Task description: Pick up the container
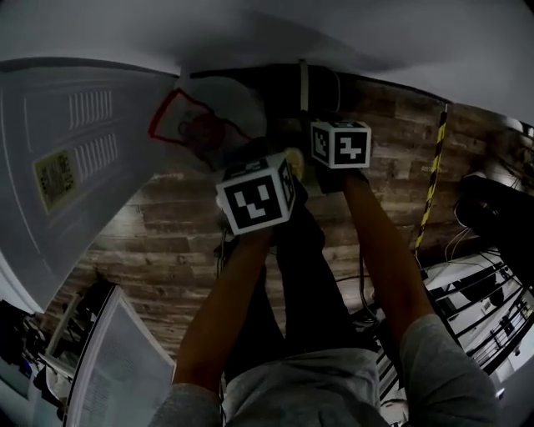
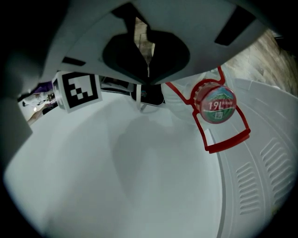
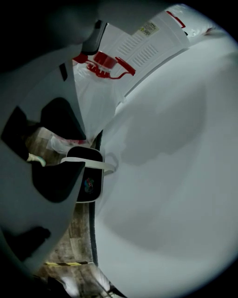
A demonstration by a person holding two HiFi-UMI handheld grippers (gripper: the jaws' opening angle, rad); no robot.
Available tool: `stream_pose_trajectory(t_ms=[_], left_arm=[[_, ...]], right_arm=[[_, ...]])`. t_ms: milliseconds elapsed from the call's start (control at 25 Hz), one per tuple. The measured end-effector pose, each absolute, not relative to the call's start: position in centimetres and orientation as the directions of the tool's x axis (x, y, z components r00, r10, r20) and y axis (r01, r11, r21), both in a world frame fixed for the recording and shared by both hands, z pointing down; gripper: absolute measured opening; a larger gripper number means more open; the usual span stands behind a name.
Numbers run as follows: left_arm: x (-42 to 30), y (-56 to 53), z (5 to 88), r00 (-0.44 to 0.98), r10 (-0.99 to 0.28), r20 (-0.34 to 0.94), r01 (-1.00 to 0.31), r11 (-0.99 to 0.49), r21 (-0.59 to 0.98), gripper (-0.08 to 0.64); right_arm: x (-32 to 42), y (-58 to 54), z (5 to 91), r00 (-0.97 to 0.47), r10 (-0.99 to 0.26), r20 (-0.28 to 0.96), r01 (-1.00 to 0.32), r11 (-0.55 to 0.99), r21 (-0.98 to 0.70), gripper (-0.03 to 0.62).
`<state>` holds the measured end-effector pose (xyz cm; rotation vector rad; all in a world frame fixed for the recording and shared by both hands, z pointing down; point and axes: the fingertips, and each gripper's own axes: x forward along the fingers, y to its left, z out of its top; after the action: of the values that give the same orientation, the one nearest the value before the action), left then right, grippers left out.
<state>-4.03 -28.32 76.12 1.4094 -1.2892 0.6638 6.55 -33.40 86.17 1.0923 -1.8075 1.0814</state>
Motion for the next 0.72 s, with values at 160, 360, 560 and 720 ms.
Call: stream_pose_trajectory(t_ms=[160, 360, 560, 720], left_arm=[[-3.1, -28.2, 77.1, 0.273, -0.347, 0.897, -0.935, 0.122, 0.332, 0.016], [-1.9, -29.2, 77.9, 0.291, -0.350, 0.890, -0.933, 0.103, 0.345, 0.015], [-1.2, -29.7, 78.6, 0.316, -0.346, 0.884, -0.932, 0.061, 0.357, 0.015], [-1.4, -30.8, 79.2, 0.312, -0.362, 0.879, -0.933, 0.058, 0.355, 0.016]], right_arm=[[6.7, -33.5, 88.5, -0.349, -0.279, 0.895, -0.924, 0.265, -0.277, 0.143], [6.6, -34.9, 90.9, -0.339, -0.276, 0.899, -0.927, 0.263, -0.268, 0.150], [6.5, -35.8, 94.1, -0.313, -0.250, 0.916, -0.935, 0.253, -0.250, 0.152], [6.0, -36.9, 96.1, -0.302, -0.234, 0.924, -0.936, 0.255, -0.241, 0.152]])
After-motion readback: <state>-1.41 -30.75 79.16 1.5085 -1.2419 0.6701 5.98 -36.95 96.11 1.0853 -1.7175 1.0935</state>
